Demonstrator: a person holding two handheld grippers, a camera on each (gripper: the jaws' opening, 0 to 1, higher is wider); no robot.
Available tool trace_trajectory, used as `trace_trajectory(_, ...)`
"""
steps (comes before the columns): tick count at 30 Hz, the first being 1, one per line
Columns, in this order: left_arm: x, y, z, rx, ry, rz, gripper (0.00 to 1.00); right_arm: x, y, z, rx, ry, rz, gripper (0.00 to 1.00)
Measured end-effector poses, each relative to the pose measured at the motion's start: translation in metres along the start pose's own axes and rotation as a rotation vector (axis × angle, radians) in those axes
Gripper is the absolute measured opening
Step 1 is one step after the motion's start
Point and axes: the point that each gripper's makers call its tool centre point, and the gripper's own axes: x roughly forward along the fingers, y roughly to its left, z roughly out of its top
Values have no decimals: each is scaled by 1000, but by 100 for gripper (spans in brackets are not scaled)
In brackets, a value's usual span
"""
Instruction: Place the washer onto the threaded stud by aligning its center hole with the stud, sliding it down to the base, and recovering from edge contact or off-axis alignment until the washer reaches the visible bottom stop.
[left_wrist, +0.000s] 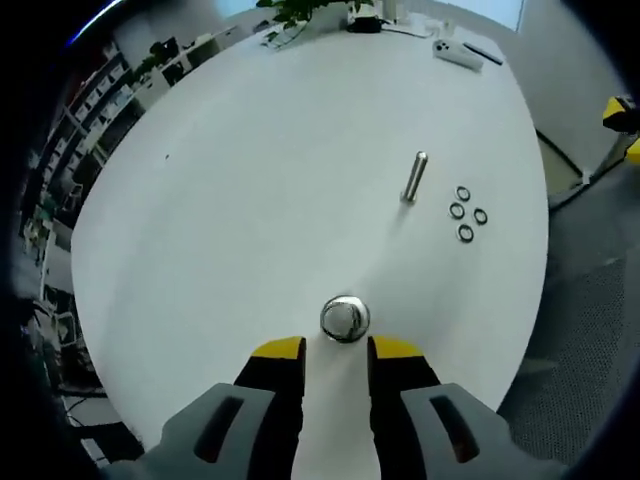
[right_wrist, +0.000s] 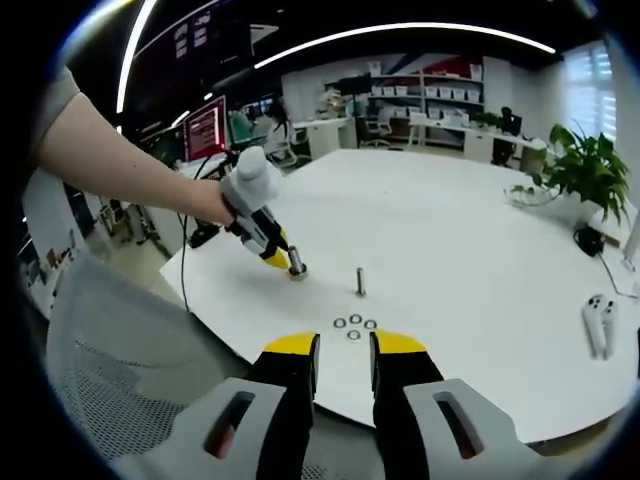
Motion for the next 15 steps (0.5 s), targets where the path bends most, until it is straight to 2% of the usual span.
trace_trajectory(3, -9, 1, -1, -52, -42, 10, 22, 0, 2, 1, -2, -3, 8, 23)
trace_trajectory(5, -21, -3, 4, -82, -83, 14, 23, 0, 2, 1, -2, -6, 13, 23)
trace_trajectory(7, -29, -7, 8, -88, -126, 14, 24, 0, 3, 2, -3, -10, 17, 23)
trace_trajectory(10, -48, -15, 13, -92, -193, 48, 24, 0, 4, 2, -4, -11, 22, 23)
trace_trajectory(12, -55, -20, 13, -140, -230, 38, 24, 0, 4, 2, -4, -11, 24, 23)
trace_trajectory(15, -66, -28, 8, -163, -254, 45, 25, 0, 5, 2, -5, -10, 25, 23)
